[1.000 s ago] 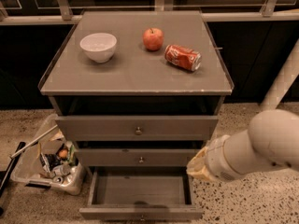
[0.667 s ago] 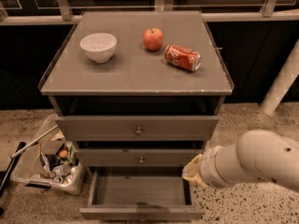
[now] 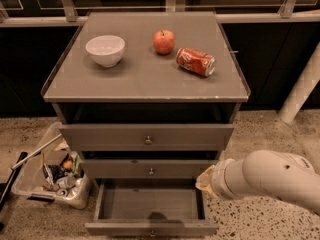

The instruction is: Close bottom drawer

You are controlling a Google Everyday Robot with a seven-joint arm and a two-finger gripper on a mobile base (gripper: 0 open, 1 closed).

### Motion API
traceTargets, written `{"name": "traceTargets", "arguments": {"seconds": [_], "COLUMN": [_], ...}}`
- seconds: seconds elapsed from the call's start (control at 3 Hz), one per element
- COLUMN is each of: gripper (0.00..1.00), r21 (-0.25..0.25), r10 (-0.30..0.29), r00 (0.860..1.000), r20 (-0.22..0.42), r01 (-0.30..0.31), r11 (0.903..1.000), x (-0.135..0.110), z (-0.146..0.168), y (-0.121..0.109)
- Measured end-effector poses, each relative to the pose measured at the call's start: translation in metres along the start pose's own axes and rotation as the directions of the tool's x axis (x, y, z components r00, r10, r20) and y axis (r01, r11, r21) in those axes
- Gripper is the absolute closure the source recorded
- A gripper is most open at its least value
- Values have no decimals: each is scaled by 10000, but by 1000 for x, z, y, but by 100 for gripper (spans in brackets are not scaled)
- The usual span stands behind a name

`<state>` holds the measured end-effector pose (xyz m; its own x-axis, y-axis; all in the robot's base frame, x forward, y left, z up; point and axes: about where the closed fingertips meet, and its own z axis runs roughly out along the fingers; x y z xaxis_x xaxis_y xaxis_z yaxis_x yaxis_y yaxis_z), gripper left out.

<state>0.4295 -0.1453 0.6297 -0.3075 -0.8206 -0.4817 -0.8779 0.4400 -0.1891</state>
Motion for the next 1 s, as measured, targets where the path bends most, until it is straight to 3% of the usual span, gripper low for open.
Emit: {"name": "traceTargets", "arguments": {"seconds": [0.33, 1.0], "gripper": [100, 100], "r21": [120, 775], "r10": [252, 560], "r00": [9996, 9983], "r20": [-147, -138], "r01": [-250, -547], "r11": [9996, 9955], "x": [10, 75], "z": [10, 68], "y": [-5, -24]}}
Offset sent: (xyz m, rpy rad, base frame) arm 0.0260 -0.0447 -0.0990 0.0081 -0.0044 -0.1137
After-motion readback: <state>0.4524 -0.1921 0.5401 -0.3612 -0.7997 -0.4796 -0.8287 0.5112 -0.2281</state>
